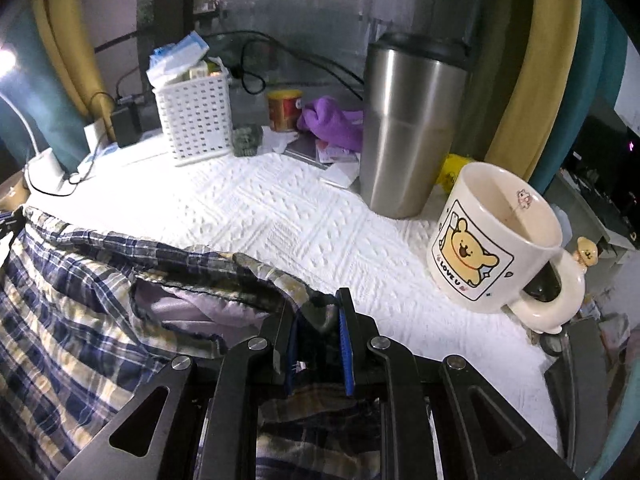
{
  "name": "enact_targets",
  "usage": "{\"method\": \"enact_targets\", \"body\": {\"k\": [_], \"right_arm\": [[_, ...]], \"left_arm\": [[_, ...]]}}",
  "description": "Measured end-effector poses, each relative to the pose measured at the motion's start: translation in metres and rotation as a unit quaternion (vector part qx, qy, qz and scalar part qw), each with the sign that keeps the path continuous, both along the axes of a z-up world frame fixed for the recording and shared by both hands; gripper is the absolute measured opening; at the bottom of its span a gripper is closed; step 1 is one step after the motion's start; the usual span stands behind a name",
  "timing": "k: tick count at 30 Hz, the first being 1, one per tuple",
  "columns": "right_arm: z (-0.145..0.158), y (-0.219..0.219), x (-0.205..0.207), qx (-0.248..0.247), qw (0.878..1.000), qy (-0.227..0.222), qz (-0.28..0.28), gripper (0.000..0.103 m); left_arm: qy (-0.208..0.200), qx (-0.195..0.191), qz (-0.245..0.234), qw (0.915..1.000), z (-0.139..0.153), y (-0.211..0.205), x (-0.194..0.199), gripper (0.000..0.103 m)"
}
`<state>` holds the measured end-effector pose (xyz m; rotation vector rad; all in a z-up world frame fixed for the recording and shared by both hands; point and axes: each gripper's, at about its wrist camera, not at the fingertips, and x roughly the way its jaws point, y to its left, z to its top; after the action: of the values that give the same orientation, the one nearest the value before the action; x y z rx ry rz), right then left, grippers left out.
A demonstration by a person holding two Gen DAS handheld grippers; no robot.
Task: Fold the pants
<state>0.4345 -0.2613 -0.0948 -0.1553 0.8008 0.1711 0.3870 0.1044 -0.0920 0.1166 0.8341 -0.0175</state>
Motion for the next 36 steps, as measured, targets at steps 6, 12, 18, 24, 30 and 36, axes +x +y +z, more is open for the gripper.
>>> {"method": "enact_targets", "body": {"k": [6, 12, 18, 24, 30, 36], "right_arm": [[-0.004, 0.002, 0.006, -0.013, 1.0, 0.006, -0.009, 0.021], [0.006, -0.008, -0.002, -0.003, 1.0, -0.011, -0.029, 0.082], [0.019, -0.011, -0.022, 0.0, 0.999, -0.02, -0.034, 0.082], [0.031, -0.012, -0.051, 0.003, 0.999, -0.033, -0.031, 0.082], [0.038, -0.019, -0.085, 0.004, 0.999, -0.042, -0.034, 0.082], [0.034, -0.036, -0.116, 0.006, 0.998, -0.036, -0.043, 0.082]], "left_arm": [[-0.004, -0.007, 0.06, 0.9982, 0.004, 0.035, 0.001, 0.044], [-0.012, -0.023, 0.078, 0.9966, 0.015, 0.053, -0.019, 0.044], [0.0, -0.056, 0.065, 0.9963, 0.012, 0.051, -0.055, 0.053], [0.01, -0.074, 0.077, 0.9942, 0.007, 0.053, -0.102, 0.053], [0.014, -0.093, 0.077, 0.9926, 0.005, 0.047, -0.151, 0.053], [0.039, -0.119, 0.078, 0.9891, -0.016, 0.035, -0.183, 0.053]]}}
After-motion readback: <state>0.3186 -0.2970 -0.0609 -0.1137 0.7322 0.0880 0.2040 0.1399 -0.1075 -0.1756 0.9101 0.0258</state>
